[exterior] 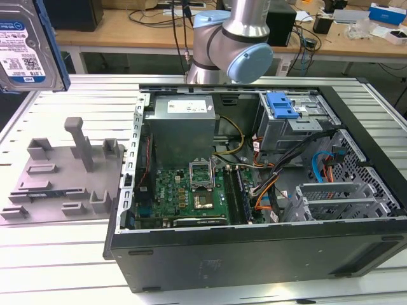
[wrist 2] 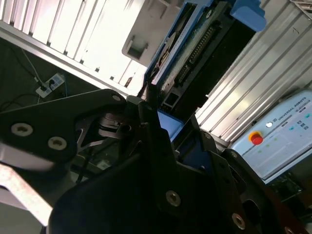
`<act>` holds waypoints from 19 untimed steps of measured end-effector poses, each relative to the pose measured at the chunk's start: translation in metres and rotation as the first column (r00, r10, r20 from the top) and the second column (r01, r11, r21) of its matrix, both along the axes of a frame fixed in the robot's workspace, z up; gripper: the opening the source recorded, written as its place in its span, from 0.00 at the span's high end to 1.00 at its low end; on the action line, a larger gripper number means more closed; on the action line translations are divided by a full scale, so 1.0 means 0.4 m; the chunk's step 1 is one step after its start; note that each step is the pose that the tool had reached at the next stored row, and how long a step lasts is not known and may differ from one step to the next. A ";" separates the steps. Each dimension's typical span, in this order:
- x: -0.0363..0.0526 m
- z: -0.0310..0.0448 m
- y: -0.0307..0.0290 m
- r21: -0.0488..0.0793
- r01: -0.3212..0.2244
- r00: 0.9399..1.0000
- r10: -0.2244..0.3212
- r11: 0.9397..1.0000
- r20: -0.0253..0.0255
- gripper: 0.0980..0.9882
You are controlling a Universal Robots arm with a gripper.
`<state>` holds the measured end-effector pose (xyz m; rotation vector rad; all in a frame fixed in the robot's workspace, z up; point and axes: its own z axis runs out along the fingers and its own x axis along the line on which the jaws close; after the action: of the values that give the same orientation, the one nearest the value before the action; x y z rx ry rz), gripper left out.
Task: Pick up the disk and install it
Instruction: 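Pick up the disk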
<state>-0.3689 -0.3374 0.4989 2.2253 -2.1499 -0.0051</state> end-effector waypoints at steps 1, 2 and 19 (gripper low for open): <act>0.008 0.001 -0.007 0.000 0.000 1.000 0.000 1.000 0.000 0.70; 0.018 0.002 -0.017 0.000 0.000 1.000 0.000 1.000 0.000 0.70; 0.140 0.009 -0.148 0.002 0.000 1.000 0.000 1.000 -0.001 0.70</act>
<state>-0.3131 -0.3966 0.5023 2.2256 -2.1507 -0.0080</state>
